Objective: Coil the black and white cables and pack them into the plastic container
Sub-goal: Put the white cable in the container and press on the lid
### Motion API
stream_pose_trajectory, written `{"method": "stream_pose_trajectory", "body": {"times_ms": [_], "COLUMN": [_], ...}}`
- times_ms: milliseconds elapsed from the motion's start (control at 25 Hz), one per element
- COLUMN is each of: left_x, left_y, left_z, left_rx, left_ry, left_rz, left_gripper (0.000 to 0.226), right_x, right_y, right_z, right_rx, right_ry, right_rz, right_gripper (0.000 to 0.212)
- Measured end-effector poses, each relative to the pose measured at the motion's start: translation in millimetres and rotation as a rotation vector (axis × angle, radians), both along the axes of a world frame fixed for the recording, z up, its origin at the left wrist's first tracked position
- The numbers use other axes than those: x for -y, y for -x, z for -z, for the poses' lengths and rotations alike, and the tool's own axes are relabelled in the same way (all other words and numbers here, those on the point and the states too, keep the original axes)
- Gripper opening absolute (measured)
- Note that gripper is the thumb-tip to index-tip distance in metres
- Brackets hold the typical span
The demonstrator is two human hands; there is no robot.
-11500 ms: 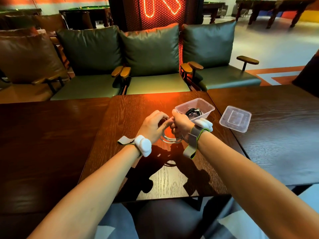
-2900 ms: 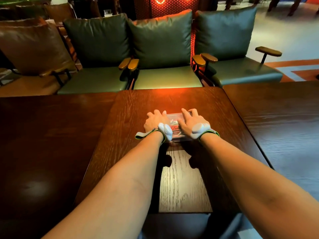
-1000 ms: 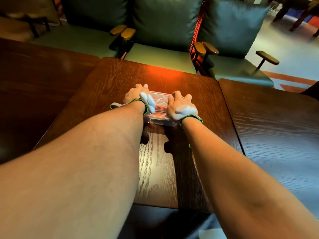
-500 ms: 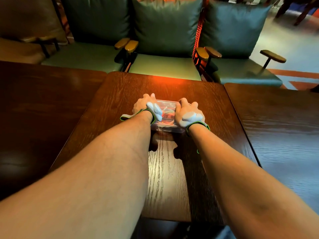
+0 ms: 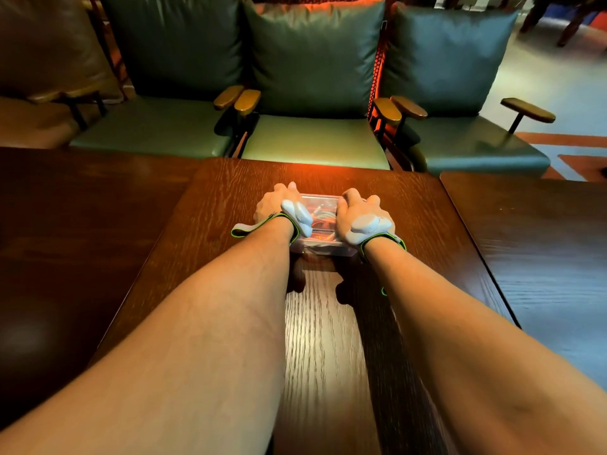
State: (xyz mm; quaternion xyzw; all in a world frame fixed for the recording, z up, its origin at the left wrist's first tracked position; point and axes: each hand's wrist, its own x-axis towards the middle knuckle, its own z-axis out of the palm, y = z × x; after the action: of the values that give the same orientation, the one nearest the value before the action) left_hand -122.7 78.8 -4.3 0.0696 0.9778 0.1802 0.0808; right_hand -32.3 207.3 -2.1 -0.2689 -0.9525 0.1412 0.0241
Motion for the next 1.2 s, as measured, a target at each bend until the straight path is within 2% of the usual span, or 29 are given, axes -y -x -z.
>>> {"method": "stream_pose_trajectory", "body": {"times_ms": [120,240,320,400,440,520,680,920,1080,1200], "left_x": [-13.2,-23.4,-24.3,-25.3,-26.8,-30.4,-34.9,-36.1,-37.3,-36.5], "left_y": [26.8,55.6,69.4,80.3,84.7,91.4,100.8,98.2,100.1,104.9], "left_z": [-2.7,-1.0,-0.9,-3.7,-5.3,-5.7,-5.9,-10.5,-9.8,-5.4], "left_rx": [-0.075,-0.064,-0.006,0.027,0.019,-0.008,-0.007,-0.004,0.003,0.057], "left_ry": [0.137,0.115,0.078,0.108,0.134,0.167,0.107,0.183,0.192,0.177], "left_rz": [0.141,0.136,0.118,0.157,0.184,0.206,0.152,0.212,0.212,0.217], "left_gripper": [0.046,0.049,0.064,0.088,0.093,0.088,0.065,0.089,0.079,0.093], "right_x": [-9.9,-19.8,-25.0,-29.9,-32.7,-35.8,-39.9,-40.9,-41.5,-44.0], "right_y": [27.4,54.9,68.5,81.5,87.5,95.9,102.6,102.5,100.9,102.3], "right_z": [1.5,2.4,2.2,2.3,2.1,0.9,-0.6,-2.6,-0.9,0.6], "right_rx": [-0.022,-0.024,-0.018,-0.014,-0.015,-0.014,-0.008,-0.023,-0.047,-0.025], "right_ry": [-0.005,-0.004,-0.001,0.004,0.009,0.025,0.028,0.046,0.005,-0.076], "right_rz": [-0.006,-0.003,0.001,-0.001,-0.004,-0.005,-0.021,-0.031,-0.054,-0.153], "right_gripper": [0.037,0.036,0.036,0.036,0.035,0.033,0.03,0.031,0.027,0.026]}}
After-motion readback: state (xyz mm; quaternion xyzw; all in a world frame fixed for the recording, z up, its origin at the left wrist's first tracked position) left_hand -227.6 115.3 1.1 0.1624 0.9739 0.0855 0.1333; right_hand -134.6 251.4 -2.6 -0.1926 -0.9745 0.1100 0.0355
